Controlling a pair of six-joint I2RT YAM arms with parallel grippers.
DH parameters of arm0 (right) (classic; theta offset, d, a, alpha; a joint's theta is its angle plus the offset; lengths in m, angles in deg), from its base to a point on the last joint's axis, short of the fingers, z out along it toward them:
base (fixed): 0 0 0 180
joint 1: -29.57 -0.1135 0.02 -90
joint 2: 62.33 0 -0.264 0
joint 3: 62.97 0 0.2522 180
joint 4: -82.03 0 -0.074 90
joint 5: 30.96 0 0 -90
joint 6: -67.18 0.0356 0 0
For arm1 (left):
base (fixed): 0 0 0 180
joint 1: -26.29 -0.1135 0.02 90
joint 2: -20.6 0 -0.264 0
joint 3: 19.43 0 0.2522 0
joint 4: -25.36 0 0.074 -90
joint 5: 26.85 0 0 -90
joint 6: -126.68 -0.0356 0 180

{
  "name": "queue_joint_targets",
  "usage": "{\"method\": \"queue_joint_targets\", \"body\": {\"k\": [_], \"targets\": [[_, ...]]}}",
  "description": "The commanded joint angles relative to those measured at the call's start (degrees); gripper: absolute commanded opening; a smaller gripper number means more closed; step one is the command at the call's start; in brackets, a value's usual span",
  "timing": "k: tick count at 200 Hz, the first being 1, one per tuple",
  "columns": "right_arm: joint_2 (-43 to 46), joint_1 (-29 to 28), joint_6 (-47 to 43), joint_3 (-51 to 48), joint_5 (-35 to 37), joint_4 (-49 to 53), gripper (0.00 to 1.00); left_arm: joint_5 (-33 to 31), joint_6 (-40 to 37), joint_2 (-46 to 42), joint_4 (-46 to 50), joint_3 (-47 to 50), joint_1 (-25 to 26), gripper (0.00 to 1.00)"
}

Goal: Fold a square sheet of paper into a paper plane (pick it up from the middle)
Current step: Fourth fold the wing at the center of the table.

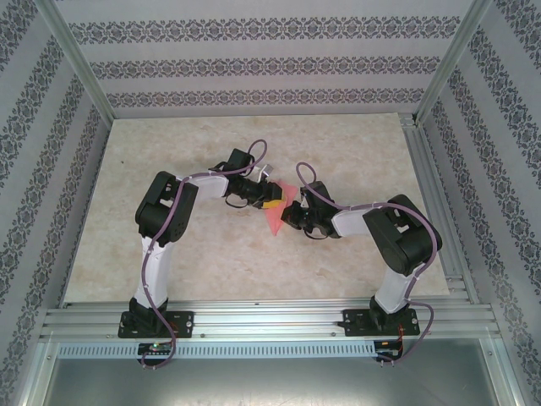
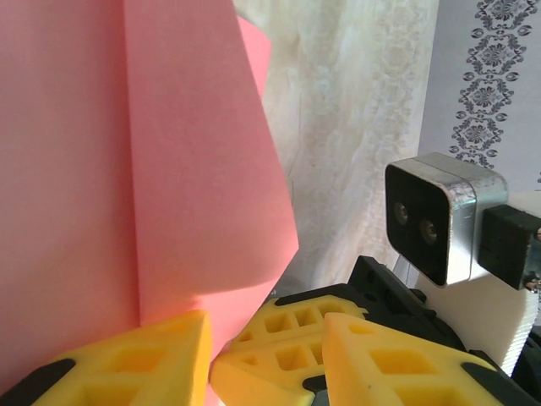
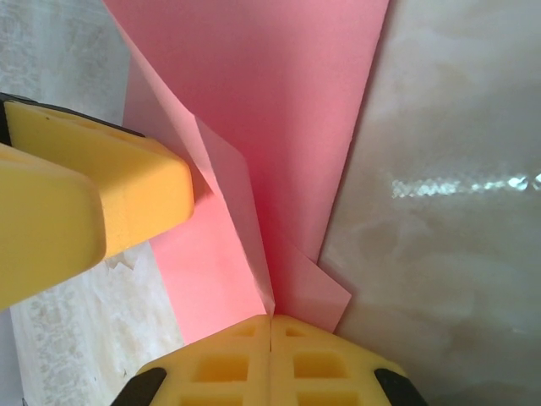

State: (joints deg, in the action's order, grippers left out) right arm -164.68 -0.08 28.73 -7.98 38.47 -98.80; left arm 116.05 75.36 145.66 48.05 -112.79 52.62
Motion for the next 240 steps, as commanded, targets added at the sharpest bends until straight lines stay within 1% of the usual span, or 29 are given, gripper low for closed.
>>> {"method": "queue_joint_targets", "body": {"k": [1, 22, 41, 60, 82, 90, 103, 126, 140, 153, 189, 220, 240], "targets": [[-0.6, -0.8, 0.0, 0.2, 1.7, 1.6, 0.0, 1.8, 0.5, 1.9, -2.2, -2.2, 0.6, 0.4], [-0.5, -0.8, -0.3, 0.5, 1.9, 2.4, 0.0, 1.3, -0.2, 3.4, 0.0, -3.4, 0.5, 0.39], [-0.2, -0.9, -0.6, 0.7, 2.1, 3.1, 0.0, 0.2, -0.3, 4.7, 1.3, -4.1, 0.5, 0.36], [-0.1, -0.8, -0.8, 0.9, 1.9, 3.4, 0.0, -1.7, -1.0, 5.1, 2.9, -3.8, 0.5, 0.33], [0.7, -0.8, -1.0, 1.0, 2.2, 4.4, 0.0, -2.1, -1.8, 5.3, 3.9, -3.2, 0.5, 0.31], [1.6, -0.8, -1.1, 1.0, 2.0, 4.7, 0.03, -2.2, -2.0, 5.2, 3.8, -3.0, 0.5, 0.3], [4.1, -0.8, -1.1, 0.3, 2.4, 5.1, 0.1, -2.3, -2.3, 5.2, 4.2, -2.9, 0.5, 0.3], [9.2, -0.7, -1.3, -0.3, 2.6, 6.4, 0.12, -2.3, -2.5, 5.3, 4.4, -2.9, 0.6, 0.29], [10.4, -1.1, -1.2, -0.2, 1.7, 6.4, 0.12, -2.2, -2.6, 5.5, 4.6, -3.2, 0.5, 0.28], [9.6, -1.8, -1.0, 0.3, 0.6, 5.9, 0.08, -2.2, -2.6, 5.5, 4.5, -3.3, 0.5, 0.28], [4.6, -3.9, 2.1, 0.7, -1.9, 0.7, 0.03, -1.9, -2.5, 5.5, 4.5, -3.5, 0.5, 0.28], [1.0, -4.4, 4.2, 0.1, -2.6, -3.6, 0.03, -1.8, -2.6, 5.5, 4.7, -3.4, 0.5, 0.28], [0.2, -4.5, 3.6, -0.2, -1.3, -1.2, 0.02, -1.8, -2.9, 5.4, 5.1, -3.5, 0.5, 0.28]]}}
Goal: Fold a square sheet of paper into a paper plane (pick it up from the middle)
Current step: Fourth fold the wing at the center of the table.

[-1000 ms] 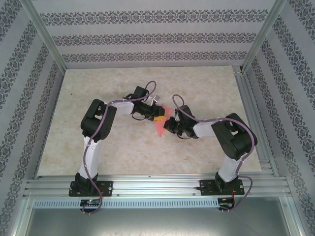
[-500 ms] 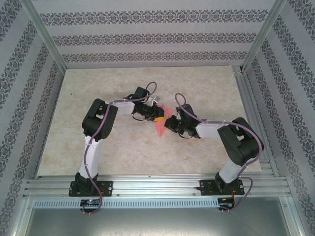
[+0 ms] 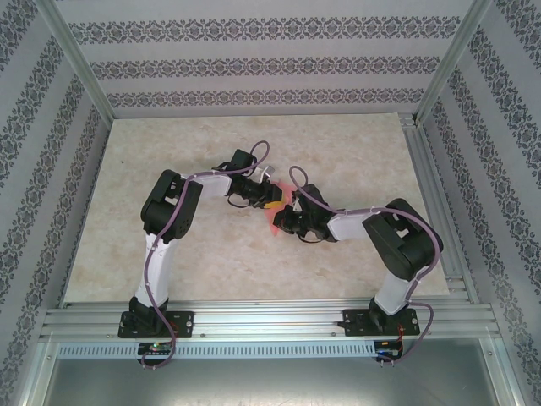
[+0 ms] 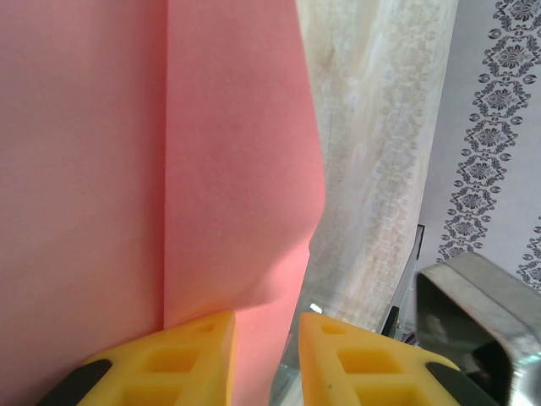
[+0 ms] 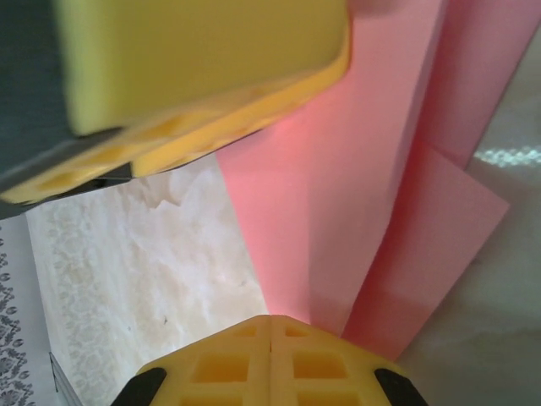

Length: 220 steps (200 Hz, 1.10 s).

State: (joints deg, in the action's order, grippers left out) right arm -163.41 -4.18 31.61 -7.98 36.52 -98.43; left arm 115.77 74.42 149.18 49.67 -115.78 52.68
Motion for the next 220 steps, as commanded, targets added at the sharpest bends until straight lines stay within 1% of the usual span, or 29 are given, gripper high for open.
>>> {"method": "queue_joint_targets", "body": {"k": [1, 17, 54, 66, 94, 125, 164, 205, 220], "targets": [[-1.0, -0.4, 0.6, -0.2, 0.8, -1.3, 0.02, -1.5, -2.0, 1.9, 3.5, -0.5, 0.4, 0.28], [-1.7, -0.3, -0.1, -0.5, 1.4, 0.2, 0.02, -1.5, -2.1, 1.9, 3.6, -0.4, 0.4, 0.28], [-3.5, -0.8, 0.8, -2.2, 1.3, -0.9, 0.01, -1.5, -2.0, 1.9, 3.7, -0.8, 0.4, 0.28], [-2.4, -0.8, 0.8, -2.5, 1.4, -0.8, 0.01, -1.6, -2.1, 1.9, 4.0, -1.0, 0.5, 0.28], [2.7, -1.1, -2.0, 0.4, 2.3, 5.8, 0.02, -1.6, -2.4, 1.8, 4.7, -1.3, 0.4, 0.28], [5.9, -1.5, -2.1, 1.1, 1.7, 6.7, 0.04, -1.6, -2.5, 1.8, 4.7, -1.2, 0.4, 0.27], [2.5, -2.1, -0.1, 0.2, -0.5, 1.9, 0.04, -1.5, -2.6, 1.7, 4.8, -1.3, 0.4, 0.27], [-0.9, -2.7, 0.6, 0.4, 0.2, 2.3, 0.04, -1.5, -2.6, 1.6, 5.0, -1.4, 0.5, 0.27], [-1.3, -3.0, 1.0, -0.5, 1.6, 3.0, 0.03, -1.4, -2.8, 1.5, 5.3, -1.5, 0.5, 0.27]]}}
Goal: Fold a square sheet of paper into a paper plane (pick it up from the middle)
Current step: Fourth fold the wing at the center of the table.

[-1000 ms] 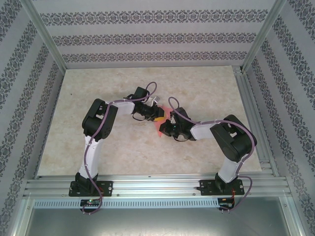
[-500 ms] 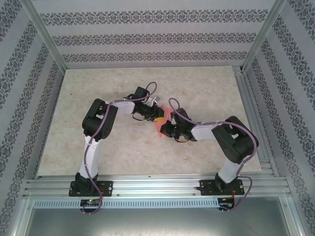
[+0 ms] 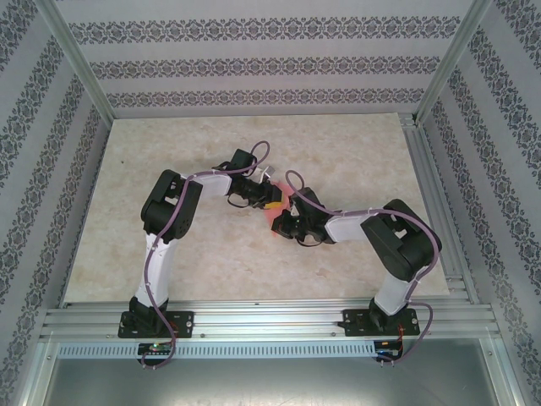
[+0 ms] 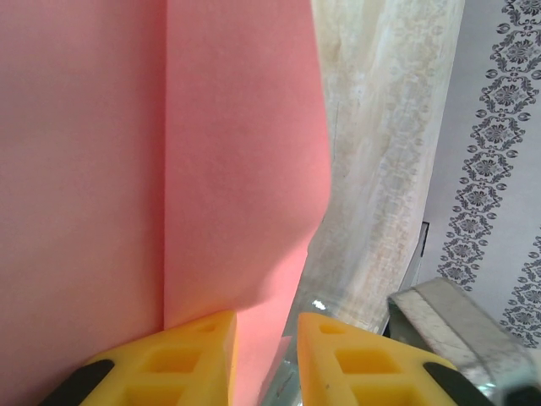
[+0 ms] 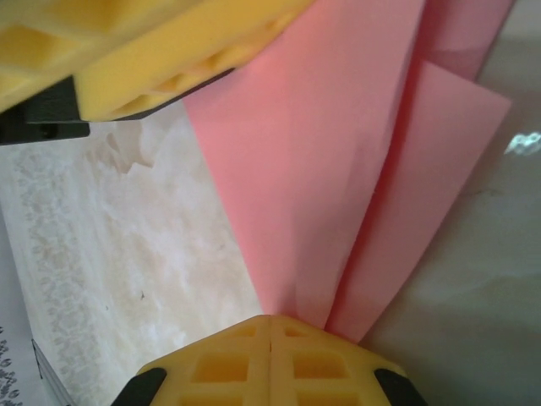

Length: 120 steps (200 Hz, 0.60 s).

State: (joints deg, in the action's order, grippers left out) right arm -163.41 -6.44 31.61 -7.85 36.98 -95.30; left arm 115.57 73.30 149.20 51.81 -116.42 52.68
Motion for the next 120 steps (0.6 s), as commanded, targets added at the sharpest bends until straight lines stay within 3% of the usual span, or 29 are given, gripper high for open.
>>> {"method": "queue_joint_targets", "body": {"k": [1, 82, 120], "targets": [[-1.3, -0.7, 0.9, -0.7, 1.2, -0.1, 0.03, -1.2, -1.6, 1.5, 3.2, -0.9, 0.4, 0.27], [3.9, -1.2, -0.3, 1.1, 0.5, 1.3, 0.04, -1.3, -1.9, 1.4, 3.5, -0.8, 0.4, 0.27], [2.2, -1.3, 0.0, 0.7, 1.8, 1.0, 0.04, -1.0, -1.6, 1.3, 3.1, -1.0, 0.4, 0.27]]}}
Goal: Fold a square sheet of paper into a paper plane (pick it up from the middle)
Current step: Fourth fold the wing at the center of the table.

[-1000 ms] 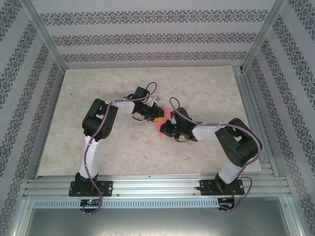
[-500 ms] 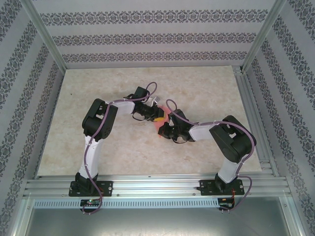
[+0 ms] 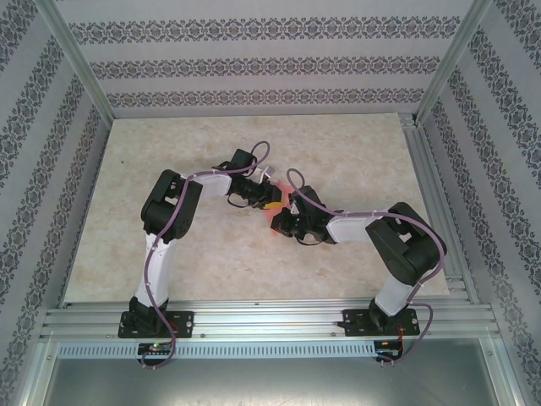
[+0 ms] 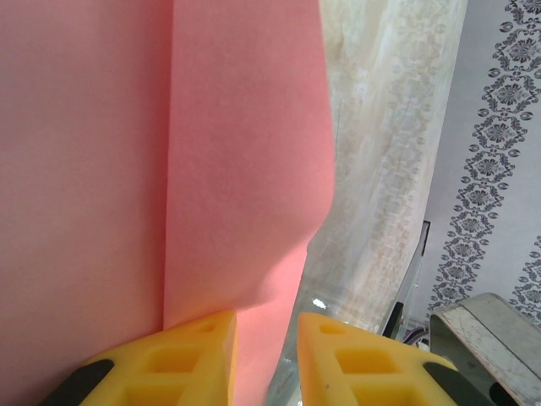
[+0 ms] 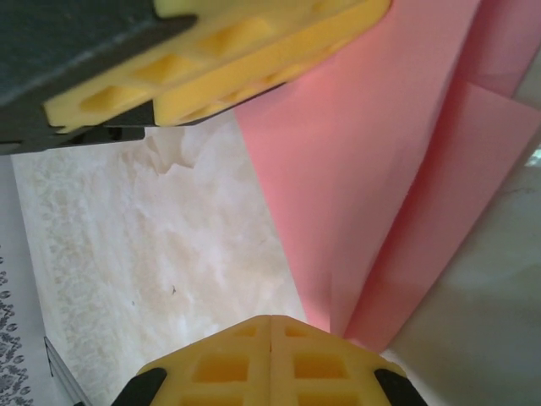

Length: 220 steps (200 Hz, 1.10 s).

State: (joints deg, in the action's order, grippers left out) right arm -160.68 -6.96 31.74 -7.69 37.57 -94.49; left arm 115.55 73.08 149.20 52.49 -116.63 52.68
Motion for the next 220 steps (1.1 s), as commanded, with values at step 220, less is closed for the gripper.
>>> {"method": "queue_joint_targets", "body": {"k": [220], "targets": [[-5.2, 2.2, 4.0, -2.3, -1.4, -10.6, 0.01, -0.5, -1.3, 0.7, 3.1, -1.5, 0.4, 0.27]]}}
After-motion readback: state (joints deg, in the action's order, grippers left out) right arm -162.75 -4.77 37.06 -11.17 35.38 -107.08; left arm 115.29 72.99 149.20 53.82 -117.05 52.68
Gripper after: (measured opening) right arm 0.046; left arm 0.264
